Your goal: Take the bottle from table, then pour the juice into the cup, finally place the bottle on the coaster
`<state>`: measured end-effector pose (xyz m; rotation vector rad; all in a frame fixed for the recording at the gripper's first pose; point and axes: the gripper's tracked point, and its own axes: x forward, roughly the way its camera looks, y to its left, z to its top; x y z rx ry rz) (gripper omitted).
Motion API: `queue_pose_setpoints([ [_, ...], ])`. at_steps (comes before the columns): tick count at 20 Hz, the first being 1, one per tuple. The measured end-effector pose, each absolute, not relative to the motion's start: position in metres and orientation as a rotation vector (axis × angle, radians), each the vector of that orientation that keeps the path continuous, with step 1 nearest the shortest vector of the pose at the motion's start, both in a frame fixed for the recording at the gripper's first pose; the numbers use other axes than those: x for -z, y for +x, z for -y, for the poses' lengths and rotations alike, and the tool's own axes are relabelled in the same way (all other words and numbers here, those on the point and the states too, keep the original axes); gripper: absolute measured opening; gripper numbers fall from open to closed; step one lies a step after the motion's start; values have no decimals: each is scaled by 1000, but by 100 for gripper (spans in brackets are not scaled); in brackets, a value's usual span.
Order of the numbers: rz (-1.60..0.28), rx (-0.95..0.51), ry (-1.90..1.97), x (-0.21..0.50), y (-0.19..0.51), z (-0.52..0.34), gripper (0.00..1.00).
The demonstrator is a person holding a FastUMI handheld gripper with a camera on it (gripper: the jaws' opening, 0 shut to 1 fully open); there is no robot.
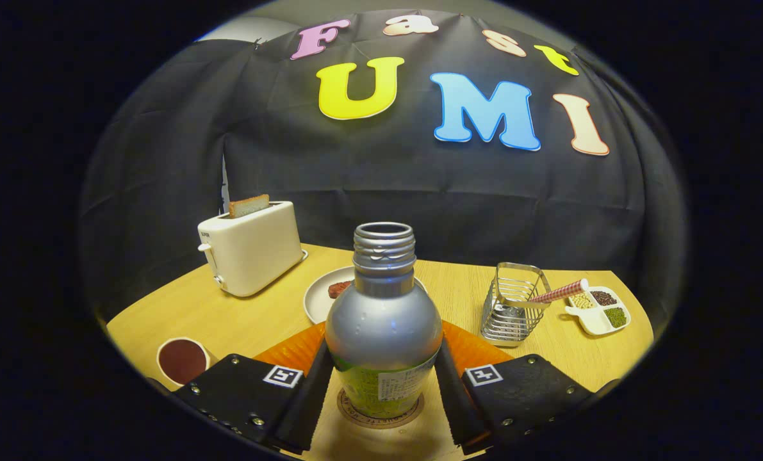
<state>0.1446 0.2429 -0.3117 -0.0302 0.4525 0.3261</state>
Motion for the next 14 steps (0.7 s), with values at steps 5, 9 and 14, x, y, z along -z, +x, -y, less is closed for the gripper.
queue_pose_setpoints([
  [5,-435,-317,-20,317,150,-243,78],
  [9,-400,-297,-56,317,147,-244,78],
  [14,-424,-322,-71,319,133,-249,90],
])
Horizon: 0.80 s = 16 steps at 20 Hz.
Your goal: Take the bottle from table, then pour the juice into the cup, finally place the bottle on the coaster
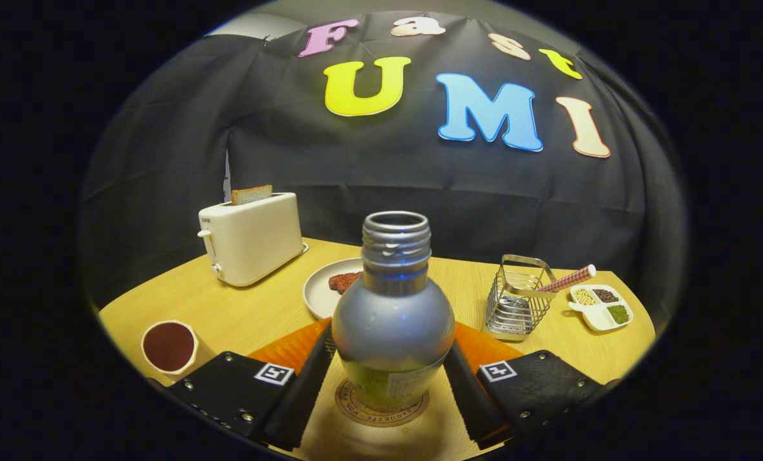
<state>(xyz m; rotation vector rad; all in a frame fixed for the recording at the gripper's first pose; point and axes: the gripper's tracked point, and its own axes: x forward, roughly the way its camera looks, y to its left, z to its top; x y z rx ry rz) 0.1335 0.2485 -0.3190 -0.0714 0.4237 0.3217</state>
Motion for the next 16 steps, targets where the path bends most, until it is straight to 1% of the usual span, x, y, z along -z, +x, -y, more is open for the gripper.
queue_pose_setpoints([
  [1,-412,-309,-69,310,134,-245,95],
  [2,-398,-292,-65,297,132,-242,96],
  [6,-251,-259,-44,202,123,-234,96],
  [11,-108,-109,-110,56,110,-177,96],
  [13,-95,-83,-89,14,107,-159,96],
  [16,-115,-52,-38,-29,104,-132,96],
])
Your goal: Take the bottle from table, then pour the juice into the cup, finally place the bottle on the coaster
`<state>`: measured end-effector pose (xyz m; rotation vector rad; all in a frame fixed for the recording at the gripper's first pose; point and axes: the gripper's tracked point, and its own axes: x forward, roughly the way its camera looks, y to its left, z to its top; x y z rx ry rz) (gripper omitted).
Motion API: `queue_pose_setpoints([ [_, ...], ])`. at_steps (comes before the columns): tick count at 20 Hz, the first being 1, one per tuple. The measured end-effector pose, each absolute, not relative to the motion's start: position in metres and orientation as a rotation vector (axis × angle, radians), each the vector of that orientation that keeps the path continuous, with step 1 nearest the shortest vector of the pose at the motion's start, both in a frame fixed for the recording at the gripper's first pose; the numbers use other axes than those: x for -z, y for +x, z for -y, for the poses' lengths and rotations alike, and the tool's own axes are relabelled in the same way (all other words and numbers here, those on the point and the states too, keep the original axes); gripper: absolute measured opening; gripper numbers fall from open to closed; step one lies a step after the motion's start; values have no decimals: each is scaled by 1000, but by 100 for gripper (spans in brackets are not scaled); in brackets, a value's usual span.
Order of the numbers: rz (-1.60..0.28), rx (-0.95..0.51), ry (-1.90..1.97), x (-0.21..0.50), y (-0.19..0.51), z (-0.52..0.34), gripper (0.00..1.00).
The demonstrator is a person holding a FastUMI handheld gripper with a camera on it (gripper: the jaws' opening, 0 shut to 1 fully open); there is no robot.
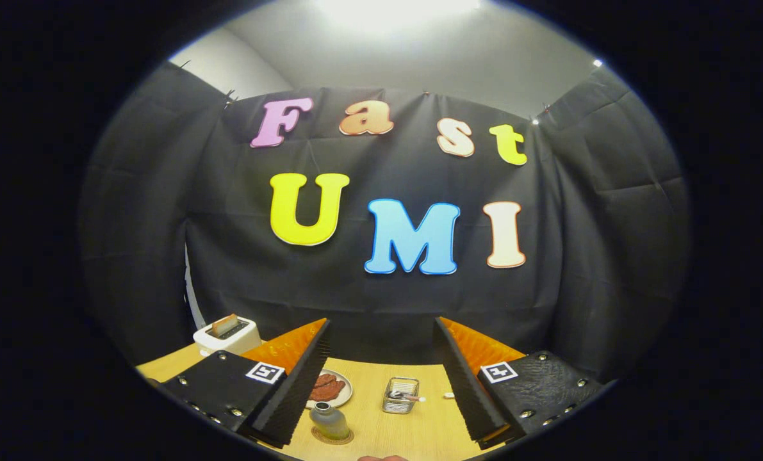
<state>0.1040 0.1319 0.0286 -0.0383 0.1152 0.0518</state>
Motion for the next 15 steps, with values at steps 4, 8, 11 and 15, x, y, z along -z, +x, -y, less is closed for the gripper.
queue_pose_setpoints([
  [4,-113,-65,-36,-64,101,-111,96],
  [8,-82,-77,-25,-81,89,-93,96],
  [11,-72,-80,-12,-84,80,-78,96],
  [15,-85,-64,-17,-78,69,-50,96],
])
